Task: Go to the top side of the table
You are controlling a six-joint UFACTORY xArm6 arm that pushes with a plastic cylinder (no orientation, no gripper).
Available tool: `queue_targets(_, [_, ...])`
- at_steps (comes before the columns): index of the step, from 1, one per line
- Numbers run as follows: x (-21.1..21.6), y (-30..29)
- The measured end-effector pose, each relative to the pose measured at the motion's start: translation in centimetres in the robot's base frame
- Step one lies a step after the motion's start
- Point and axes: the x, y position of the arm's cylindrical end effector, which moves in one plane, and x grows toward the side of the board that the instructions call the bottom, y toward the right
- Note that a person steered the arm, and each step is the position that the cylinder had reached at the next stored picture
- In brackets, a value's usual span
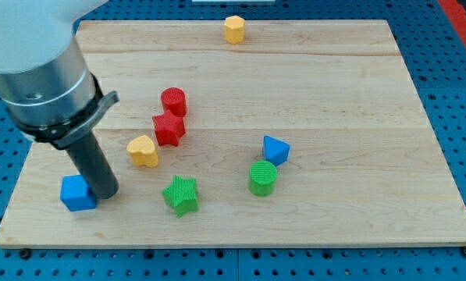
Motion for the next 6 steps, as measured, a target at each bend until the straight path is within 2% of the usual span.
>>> queue_targets(2, [0.0, -4.0])
queue_targets(3, [0.1, -4.2])
queue_targets(4, [-4.3, -4.1])
queue_targets(6, [-18.5, -2.1])
